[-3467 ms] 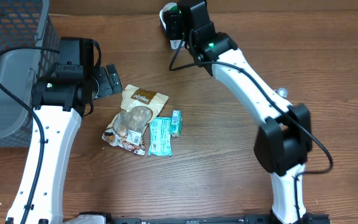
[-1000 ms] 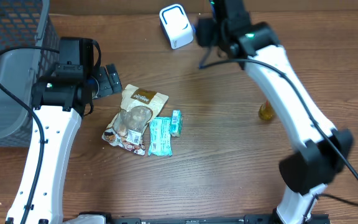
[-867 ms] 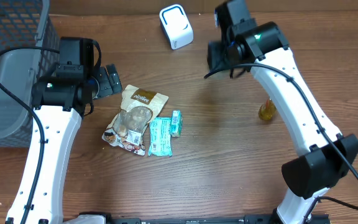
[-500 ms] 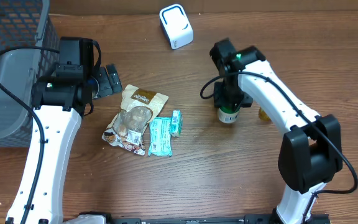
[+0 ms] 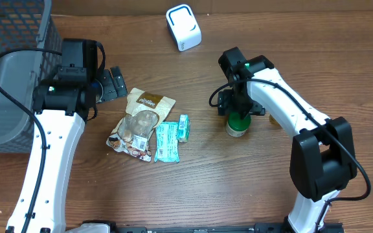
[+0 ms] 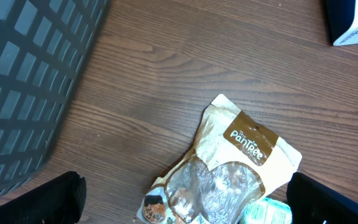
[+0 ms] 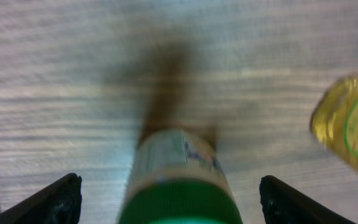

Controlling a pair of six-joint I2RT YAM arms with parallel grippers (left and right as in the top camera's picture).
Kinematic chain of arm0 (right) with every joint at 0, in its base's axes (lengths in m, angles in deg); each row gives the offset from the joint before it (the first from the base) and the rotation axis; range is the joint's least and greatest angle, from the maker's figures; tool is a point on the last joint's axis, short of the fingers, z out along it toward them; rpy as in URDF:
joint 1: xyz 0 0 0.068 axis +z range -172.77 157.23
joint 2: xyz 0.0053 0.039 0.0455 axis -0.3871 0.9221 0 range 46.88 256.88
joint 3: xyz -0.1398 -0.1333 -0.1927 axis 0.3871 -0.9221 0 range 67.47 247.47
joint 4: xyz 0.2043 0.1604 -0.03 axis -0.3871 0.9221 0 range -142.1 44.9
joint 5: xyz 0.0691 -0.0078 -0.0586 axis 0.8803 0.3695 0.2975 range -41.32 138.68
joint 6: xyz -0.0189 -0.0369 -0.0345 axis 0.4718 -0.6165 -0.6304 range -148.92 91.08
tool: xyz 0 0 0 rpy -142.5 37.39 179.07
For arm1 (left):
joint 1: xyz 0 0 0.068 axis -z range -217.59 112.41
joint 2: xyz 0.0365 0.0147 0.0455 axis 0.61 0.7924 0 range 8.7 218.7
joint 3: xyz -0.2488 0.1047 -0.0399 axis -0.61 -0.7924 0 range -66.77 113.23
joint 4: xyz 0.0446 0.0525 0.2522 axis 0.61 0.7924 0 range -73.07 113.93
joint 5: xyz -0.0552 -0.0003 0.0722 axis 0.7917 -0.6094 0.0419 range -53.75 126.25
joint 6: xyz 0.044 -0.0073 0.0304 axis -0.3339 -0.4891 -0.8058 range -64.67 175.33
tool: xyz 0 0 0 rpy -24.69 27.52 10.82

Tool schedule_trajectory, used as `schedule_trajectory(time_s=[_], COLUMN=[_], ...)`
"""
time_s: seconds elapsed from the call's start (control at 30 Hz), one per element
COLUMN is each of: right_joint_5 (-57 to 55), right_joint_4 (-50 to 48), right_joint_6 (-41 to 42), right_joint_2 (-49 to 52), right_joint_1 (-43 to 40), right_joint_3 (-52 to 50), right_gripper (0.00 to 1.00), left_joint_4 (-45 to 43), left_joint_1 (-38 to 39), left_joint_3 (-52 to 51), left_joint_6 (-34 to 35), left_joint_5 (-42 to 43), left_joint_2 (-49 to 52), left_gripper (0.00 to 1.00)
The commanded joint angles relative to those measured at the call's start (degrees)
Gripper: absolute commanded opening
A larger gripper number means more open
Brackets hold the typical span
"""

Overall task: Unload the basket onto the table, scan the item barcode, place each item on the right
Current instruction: 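Release the jar and move the right gripper toward the Kleenex pack, then grasp the Kleenex pack beside the wipes with the right gripper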

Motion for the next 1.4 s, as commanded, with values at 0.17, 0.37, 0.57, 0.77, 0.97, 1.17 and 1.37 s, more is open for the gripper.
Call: schedule_trajectory(time_s=[0.17, 0.37, 0.57, 0.77, 0.97, 1.17, 1.37], right_joint_5=[4.46, 12.11, 12.11, 12.13, 12.11, 12.07, 7.50], right_joint_4=[-13.68, -16.04, -15.80, -15.78, -12.46, -11.72, -11.21], right_joint_6=[0.11, 0.11, 0.11, 0.11, 0.11, 4.61, 4.61], right_joint_2=[-0.48, -0.44, -0.37, -0.37, -0.37, -0.35, -0.35], right_joint_1=[-0.15, 2.05, 5.99, 9.57, 11.28, 11.37, 10.95], right_joint_3=[0.11, 0.09, -0.22, -0.22, -0.24, -2.64, -5.35], right_gripper=[0.80, 0.70, 0.65, 1.00, 1.00, 0.53, 0.34], left_joint_4=[-0.13, -0.13, -0.13, -0.13, -0.13, -0.13, -0.13], left_joint_1=[0.02, 0.02, 0.02, 0.02, 0.02, 0.02, 0.02], left_joint_3=[0.63, 0.63, 0.63, 0.63, 0.63, 0.63, 0.63], left_joint_6=[-0.02, -0.02, 0.00, 0.00, -0.02, -0.02, -0.02], left_joint_5=[0.09, 0.09, 0.09, 0.09, 0.09, 0.09, 0.09], left_joint_2=[-0.24, -0.24, -0.24, -0.24, -0.24, -0.22, -0.24], left_gripper=[1.00, 1.00, 1.00, 1.00, 1.00, 1.00, 1.00])
